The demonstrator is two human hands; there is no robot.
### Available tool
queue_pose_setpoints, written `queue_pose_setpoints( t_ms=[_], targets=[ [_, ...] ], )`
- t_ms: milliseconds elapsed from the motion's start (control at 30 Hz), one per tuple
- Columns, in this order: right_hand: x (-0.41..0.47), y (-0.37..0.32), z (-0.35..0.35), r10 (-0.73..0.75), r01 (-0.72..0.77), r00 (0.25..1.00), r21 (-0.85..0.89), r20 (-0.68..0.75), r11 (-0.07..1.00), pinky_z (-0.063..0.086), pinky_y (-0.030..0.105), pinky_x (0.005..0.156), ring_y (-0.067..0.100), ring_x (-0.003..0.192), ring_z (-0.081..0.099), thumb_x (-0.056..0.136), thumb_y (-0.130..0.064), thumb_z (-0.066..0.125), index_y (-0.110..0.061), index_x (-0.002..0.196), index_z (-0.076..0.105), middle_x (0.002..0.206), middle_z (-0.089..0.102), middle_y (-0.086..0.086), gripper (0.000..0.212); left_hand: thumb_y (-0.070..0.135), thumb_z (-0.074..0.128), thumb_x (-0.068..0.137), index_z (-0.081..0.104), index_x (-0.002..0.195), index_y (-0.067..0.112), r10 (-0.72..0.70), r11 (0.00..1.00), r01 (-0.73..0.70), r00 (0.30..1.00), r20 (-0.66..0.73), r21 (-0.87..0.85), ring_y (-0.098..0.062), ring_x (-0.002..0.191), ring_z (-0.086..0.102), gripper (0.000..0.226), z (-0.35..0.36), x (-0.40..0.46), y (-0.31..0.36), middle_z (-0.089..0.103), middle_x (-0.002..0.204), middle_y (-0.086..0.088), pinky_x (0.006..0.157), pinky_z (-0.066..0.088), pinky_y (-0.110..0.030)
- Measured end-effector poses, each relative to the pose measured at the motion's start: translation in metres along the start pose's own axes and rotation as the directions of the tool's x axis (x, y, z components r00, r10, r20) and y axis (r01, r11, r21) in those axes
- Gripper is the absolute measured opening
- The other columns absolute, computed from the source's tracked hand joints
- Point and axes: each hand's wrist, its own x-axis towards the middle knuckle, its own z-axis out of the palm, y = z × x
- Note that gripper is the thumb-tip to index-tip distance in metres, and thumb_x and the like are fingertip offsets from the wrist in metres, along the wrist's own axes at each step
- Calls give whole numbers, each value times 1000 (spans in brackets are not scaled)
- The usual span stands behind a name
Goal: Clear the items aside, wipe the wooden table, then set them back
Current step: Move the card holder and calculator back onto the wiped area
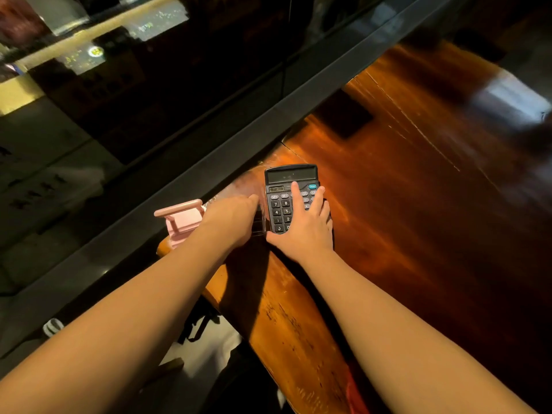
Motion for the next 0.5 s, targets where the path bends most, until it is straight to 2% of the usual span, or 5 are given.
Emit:
queue_pose_setpoints(
  t_ms=[167, 300, 433, 500],
  targets=[
    [3, -2, -2, 45, -44, 999, 42, -15, 998, 26, 57, 118, 47, 150, 13, 71, -65, 77, -38, 158, -13, 166, -4, 29, 128, 23, 73, 79, 55, 110, 24, -7, 1000, 7, 999, -37, -1, -22, 89, 65, 36, -4, 2, 3, 66, 100, 1, 62, 45, -33],
    [-2, 6, -6, 62, -59, 997, 69, -40, 996, 29, 56, 117, 46, 149, 16, 66, -65, 79, -41, 157, -11, 166, 2, 27, 130, 26, 76, 78, 56, 113, 24, -11, 1000, 12, 999, -52, 18, -22, 88, 65, 40, -9, 2, 10, 67, 99, 1, 65, 53, -35],
    [-15, 26, -11, 85, -75, 992, 111, -91, 991, 32, 57, 113, 46, 144, 21, 61, -65, 79, -45, 156, -7, 163, 11, 26, 129, 27, 79, 76, 55, 114, 25, -19, 999, 20, 999, -31, 36, -18, 80, 61, 45, -16, 4, 21, 65, 95, 1, 62, 51, -32],
    [-24, 40, -16, 110, -89, 987, 167, -120, 982, 32, 58, 112, 46, 142, 22, 59, -64, 77, -48, 155, -3, 162, 12, 25, 126, 26, 80, 76, 55, 115, 23, -3, 999, 4, 1000, -18, 47, -20, 84, 64, 46, -19, 6, 33, 66, 98, 0, 67, 57, -35]
  ],
)
